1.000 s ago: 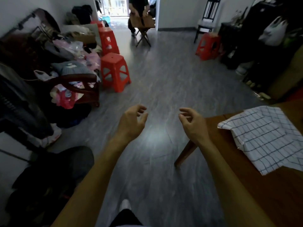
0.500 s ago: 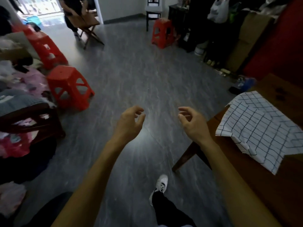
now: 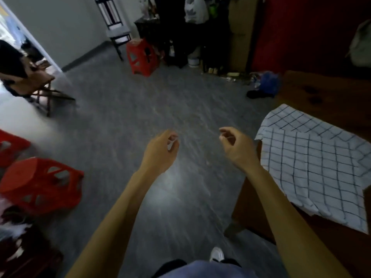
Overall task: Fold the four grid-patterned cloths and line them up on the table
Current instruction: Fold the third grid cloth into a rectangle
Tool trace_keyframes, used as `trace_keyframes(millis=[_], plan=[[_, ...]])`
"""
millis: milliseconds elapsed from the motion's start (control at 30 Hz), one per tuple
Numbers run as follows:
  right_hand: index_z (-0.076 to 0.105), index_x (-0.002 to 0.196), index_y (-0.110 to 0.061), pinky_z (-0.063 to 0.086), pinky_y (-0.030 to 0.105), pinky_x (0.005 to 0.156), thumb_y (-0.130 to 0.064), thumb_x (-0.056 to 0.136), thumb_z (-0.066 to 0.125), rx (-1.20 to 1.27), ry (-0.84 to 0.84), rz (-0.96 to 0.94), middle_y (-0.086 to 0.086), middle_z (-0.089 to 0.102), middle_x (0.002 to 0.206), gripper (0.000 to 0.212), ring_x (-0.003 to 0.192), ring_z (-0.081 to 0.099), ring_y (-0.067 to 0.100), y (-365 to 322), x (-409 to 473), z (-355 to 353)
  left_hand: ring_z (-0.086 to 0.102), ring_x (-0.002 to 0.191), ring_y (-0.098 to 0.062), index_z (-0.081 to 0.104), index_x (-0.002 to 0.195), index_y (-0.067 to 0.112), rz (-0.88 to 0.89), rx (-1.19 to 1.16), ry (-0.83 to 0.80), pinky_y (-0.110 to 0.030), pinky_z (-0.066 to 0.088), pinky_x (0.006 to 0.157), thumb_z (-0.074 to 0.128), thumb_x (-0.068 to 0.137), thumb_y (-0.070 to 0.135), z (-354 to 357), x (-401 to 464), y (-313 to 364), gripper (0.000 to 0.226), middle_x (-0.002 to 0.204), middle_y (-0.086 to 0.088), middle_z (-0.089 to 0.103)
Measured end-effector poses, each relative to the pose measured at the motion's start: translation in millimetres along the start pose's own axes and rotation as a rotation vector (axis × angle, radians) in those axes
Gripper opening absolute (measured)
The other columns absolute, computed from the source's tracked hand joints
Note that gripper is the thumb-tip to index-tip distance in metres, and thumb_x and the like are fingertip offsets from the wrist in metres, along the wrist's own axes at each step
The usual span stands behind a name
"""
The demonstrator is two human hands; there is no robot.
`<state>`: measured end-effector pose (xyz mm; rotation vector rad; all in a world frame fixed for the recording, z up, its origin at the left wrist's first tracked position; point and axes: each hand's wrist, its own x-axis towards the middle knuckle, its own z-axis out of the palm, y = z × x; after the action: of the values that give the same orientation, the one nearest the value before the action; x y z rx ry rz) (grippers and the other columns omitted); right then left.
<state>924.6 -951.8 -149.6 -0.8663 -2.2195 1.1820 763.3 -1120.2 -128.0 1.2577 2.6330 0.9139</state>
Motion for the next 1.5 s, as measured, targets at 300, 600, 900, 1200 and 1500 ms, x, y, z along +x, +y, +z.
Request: trace_keyframes(millis=[300, 600, 900, 1200, 1500], plan=[[0.063, 0.115, -0.023, 0.043, 0.008, 0.071, -0.026, 0.095, 0.056, -0.065, 0.280, 0.249, -0.012, 0.062, 0.099, 0.021, 0.087, 0.058, 0.001, 58, 59, -20, 0.060, 0.093, -0.015, 0.060, 0.114, 0.017, 0.216, -0.113, -0.284, -0.024, 0.044, 0.077, 0.054, 0.095, 0.028, 80, 133, 10, 0.023, 0.108, 0.001, 0.064], [0.062, 0.115, -0.028, 0.044, 0.010, 0.070, -0.028, 0.096, 0.053, -0.063, 0.582, 0.509, -0.024, 0.058, 0.094, 0.021, 0.088, 0.059, -0.005, 60, 93, -17, 0.059, 0.086, -0.012, 0.062, 0.109, 0.011, 0.579, -0.258, -0.542, -0.022, 0.047, 0.074, 0.057, 0.094, 0.024, 137, 246, 33, 0.021, 0.100, -0.003, 0.067], [0.061, 0.119, -0.026, 0.045, 0.011, 0.075, -0.025, 0.095, 0.055, -0.124, 0.805, 0.765, -0.015, 0.062, 0.101, 0.024, 0.089, 0.059, -0.004, 73, 65, -12, 0.057, 0.083, -0.008, 0.062, 0.108, 0.014, 0.834, -0.306, -0.808, -0.021, 0.047, 0.073, 0.059, 0.092, 0.024, 200, 270, 86, 0.019, 0.101, -0.001, 0.066], [0.062, 0.120, -0.019, 0.047, 0.021, 0.084, -0.019, 0.094, 0.056, -0.114, 0.943, 0.976, -0.006, 0.065, 0.112, 0.027, 0.092, 0.057, 0.005, 147, 45, -5, 0.057, 0.093, -0.018, 0.061, 0.111, 0.012, 1.095, -0.081, -1.026, -0.033, 0.048, 0.082, 0.057, 0.093, 0.023, 299, 254, 123, 0.022, 0.106, -0.007, 0.063], [0.054, 0.129, -0.020, 0.044, 0.039, 0.097, -0.024, 0.091, 0.058, -0.237, 0.653, 1.109, 0.006, 0.051, 0.132, 0.038, 0.119, 0.048, 0.024, 207, 62, 0, 0.050, 0.112, -0.027, 0.057, 0.121, 0.012, 1.406, 0.241, -1.122, -0.038, 0.044, 0.092, 0.063, 0.085, 0.020, 376, 250, 133, 0.037, 0.122, -0.009, 0.055]])
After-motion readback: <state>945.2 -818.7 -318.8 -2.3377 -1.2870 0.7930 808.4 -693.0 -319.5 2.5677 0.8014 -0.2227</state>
